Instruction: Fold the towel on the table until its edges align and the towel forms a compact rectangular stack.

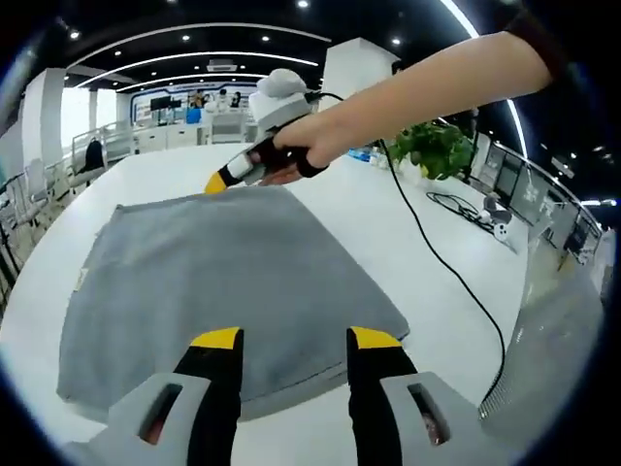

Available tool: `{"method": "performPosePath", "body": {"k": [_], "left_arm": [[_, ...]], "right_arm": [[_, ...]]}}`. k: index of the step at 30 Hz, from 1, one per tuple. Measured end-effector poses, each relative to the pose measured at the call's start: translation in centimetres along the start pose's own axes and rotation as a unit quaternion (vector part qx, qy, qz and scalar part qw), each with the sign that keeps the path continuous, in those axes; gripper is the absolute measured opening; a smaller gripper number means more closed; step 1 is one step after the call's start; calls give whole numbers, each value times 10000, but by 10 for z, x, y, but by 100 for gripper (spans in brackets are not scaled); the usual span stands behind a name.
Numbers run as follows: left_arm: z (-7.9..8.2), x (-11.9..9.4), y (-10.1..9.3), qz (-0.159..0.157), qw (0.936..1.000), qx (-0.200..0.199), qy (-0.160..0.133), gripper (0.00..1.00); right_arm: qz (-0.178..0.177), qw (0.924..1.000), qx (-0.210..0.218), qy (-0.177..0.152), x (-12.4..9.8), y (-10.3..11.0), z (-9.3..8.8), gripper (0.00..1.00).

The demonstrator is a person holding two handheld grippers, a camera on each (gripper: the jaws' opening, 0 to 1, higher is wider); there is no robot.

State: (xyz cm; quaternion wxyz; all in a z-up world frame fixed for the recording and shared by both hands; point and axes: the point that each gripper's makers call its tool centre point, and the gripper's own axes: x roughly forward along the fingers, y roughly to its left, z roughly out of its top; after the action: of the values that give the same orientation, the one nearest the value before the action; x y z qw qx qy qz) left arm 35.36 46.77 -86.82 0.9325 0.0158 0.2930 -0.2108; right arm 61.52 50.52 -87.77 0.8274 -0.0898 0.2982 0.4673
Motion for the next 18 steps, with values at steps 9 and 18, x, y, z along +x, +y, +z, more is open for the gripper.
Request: {"method": "performPosePath", "body": {"k": [9,18], "left_arm": [[-1,18,-49,-658,9971,362,127,38],[-11,24,-76,-1071,9893,926,366,28]], "right_arm": [[-231,9997,4,93,-31,-28,-23,25],[-544,9984,50,151,-65,-54,-38,21]]}}
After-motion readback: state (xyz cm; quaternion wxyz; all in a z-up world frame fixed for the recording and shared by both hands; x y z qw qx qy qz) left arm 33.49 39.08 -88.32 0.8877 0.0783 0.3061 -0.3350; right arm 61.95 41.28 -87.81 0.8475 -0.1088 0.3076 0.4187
